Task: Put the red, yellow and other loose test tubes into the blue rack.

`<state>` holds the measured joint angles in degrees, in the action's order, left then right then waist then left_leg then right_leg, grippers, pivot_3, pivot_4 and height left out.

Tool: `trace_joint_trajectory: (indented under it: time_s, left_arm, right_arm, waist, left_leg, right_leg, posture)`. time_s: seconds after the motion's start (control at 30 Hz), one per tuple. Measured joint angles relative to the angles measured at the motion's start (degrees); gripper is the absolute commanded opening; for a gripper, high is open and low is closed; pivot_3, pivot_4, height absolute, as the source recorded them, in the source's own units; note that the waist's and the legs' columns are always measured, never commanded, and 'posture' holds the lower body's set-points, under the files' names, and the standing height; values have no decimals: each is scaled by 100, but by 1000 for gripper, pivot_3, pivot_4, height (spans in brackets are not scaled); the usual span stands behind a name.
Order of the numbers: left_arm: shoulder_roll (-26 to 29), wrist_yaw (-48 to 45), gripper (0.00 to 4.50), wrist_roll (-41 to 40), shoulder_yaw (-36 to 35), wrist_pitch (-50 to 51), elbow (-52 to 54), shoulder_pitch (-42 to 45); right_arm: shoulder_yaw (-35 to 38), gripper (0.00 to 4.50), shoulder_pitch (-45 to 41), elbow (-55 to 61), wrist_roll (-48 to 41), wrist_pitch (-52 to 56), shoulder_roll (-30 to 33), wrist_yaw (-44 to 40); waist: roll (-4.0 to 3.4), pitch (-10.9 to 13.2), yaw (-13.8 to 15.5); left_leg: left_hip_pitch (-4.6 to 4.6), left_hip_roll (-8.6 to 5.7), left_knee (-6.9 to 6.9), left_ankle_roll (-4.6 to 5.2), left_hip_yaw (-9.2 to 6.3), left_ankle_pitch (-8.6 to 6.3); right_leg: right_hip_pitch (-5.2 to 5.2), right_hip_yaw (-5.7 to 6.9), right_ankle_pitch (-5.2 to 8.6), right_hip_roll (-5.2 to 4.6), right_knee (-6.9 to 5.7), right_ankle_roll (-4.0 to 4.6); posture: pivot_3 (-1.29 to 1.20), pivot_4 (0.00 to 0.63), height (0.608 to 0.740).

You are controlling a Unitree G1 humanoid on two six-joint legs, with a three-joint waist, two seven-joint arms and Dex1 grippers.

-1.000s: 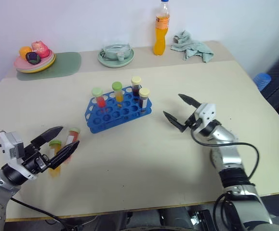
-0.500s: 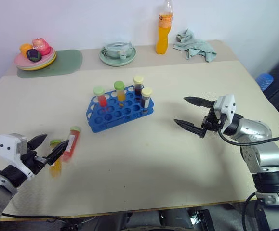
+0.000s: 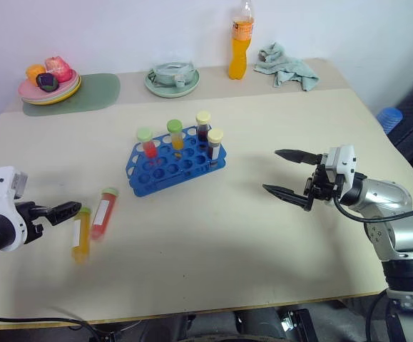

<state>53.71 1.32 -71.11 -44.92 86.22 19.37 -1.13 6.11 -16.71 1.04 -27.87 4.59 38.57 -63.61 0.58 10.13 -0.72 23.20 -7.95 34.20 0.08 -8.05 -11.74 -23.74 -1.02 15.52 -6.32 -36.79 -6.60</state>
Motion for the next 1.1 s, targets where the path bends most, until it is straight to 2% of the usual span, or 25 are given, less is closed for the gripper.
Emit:
trace_joint_trajectory:
  time_s: [0.13,0.43,0.6,0.83,1.0,1.1]
  left_arm:
    - [6,324,4500,-147,-112,545,-291,-68]
    - [-13,1810,4500,-1293,-57,552,-564,-83]
    - [47,2884,4500,-2205,316,-22,-862,-333]
    - [654,3898,4500,-3557,898,-1197,-934,-932]
    - [941,4362,4500,-4075,1267,-1842,-990,-1068]
    - [976,4499,4500,-4096,1423,-2056,-1029,-1079]
  right_arm:
    - [-8,4474,-82,-45,10,0,-1,-61]
    - [-37,4474,-186,1,-213,9,77,-976]
    - [-137,4474,-230,174,-288,-28,75,-1361]
    - [-270,4474,-431,293,-385,-45,32,-1625]
    - [-337,4474,-472,374,-434,-84,28,-1733]
    - [-405,4474,-529,374,-432,-119,21,-1766]
  waist:
    - [0,0,14]
    - [2,-1,47]
    - [2,-1,13]
    - [1,-2,34]
    - [1,-2,48]
    - [1,-2,57]
  left_leg:
    - [0,0,1,-7,1,-2]
    - [0,0,8,-13,1,-5]
    - [0,0,8,-13,2,-5]
    - [2,0,9,-14,6,-5]
    - [3,-1,9,-13,9,-5]
    - [3,-2,9,-13,11,-5]
  right_leg:
    - [-2,-3,0,-1,-6,1]
    - [0,-4,0,-4,-8,3]
    - [-4,-8,0,-4,-13,3]
    - [-6,-12,10,-7,-16,23]
    - [-9,-14,10,-8,-17,24]
    - [-11,-16,11,-8,-18,25]
  posture:
    - [0,150,740]
    - [0,150,740]
    - [0,150,740]
    - [0,150,740]
    - [0,150,740]
    - [0,150,740]
